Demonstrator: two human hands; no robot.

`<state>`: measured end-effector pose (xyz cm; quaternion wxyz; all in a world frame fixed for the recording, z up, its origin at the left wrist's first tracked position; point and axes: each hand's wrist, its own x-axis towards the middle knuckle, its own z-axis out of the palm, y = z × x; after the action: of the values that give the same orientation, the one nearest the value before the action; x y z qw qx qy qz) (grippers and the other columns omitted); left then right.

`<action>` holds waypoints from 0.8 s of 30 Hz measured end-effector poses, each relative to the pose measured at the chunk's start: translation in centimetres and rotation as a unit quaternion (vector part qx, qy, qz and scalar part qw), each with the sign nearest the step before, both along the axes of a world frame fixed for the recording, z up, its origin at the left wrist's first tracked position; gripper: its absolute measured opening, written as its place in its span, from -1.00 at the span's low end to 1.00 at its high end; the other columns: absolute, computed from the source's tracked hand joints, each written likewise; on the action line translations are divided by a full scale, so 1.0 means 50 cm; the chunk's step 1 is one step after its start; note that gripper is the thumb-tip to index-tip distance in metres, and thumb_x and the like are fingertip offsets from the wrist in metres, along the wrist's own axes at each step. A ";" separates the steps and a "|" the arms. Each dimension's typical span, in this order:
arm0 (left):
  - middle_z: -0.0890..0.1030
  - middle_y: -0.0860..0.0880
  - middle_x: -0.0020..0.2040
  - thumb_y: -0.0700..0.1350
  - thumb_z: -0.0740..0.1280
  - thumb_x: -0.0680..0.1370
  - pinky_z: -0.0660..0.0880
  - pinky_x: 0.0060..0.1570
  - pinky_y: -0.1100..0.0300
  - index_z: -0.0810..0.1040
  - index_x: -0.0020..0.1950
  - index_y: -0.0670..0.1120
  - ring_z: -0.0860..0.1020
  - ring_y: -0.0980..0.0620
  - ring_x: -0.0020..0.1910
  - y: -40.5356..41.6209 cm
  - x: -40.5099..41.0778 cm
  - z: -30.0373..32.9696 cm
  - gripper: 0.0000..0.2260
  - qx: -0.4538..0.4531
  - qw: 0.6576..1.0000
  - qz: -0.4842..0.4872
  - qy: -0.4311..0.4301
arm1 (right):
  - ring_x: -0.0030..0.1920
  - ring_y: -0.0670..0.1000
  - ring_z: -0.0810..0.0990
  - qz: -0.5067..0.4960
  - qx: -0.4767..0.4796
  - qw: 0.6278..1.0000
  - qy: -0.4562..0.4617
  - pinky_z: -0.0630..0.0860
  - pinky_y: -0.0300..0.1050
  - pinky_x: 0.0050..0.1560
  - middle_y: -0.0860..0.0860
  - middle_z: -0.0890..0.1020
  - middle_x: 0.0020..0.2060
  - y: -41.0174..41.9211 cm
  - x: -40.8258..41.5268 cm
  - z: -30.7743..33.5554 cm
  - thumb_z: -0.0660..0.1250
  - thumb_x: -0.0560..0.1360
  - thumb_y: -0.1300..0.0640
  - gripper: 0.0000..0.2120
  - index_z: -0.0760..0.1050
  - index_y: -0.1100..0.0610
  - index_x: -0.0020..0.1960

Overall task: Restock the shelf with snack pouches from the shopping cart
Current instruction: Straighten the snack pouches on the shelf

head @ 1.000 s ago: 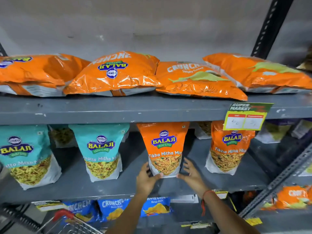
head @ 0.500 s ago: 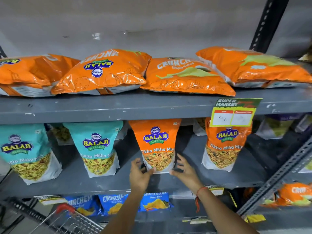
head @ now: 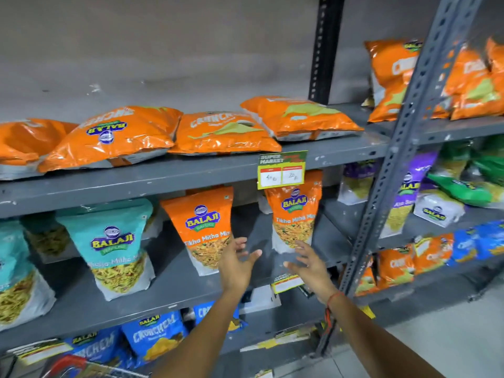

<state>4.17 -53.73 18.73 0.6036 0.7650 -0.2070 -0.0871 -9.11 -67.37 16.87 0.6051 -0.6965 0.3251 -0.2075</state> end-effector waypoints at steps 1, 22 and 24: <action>0.61 -0.04 0.02 -0.04 0.54 0.32 0.59 0.00 0.00 0.53 0.12 -0.03 0.61 -0.01 -0.10 -0.015 -0.012 0.001 -0.59 0.005 1.000 -0.012 0.004 | 0.22 0.04 0.41 -0.007 -0.006 1.000 0.001 0.44 0.18 0.30 0.03 0.40 0.31 -0.017 -0.012 0.003 0.45 0.42 0.13 -0.35 0.27 -0.05 0.43; 0.58 -0.04 0.12 -0.16 0.53 0.34 0.44 0.06 0.18 0.43 0.29 -0.14 0.52 0.06 0.05 -0.289 0.016 -0.126 -0.44 0.085 0.987 -0.051 0.126 | 0.37 0.09 0.40 0.073 0.033 0.989 0.122 0.35 -0.07 0.22 0.13 0.42 0.39 -0.353 0.076 -0.133 0.47 0.39 0.14 -0.25 0.19 0.10 0.48; 0.60 -0.04 0.13 -0.13 0.54 0.33 0.48 0.10 0.14 0.45 0.27 -0.12 0.56 0.04 0.07 -0.294 0.012 -0.129 -0.45 0.086 0.987 -0.047 0.124 | 0.35 0.09 0.41 0.080 0.037 0.989 0.117 0.36 -0.06 0.22 0.12 0.44 0.36 -0.364 0.075 -0.136 0.46 0.40 0.17 -0.28 0.21 0.11 0.46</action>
<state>4.78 -68.42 12.29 0.5520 0.7865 -0.1582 -0.2275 -5.35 -85.56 10.05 0.6028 -0.7168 0.3445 -0.0635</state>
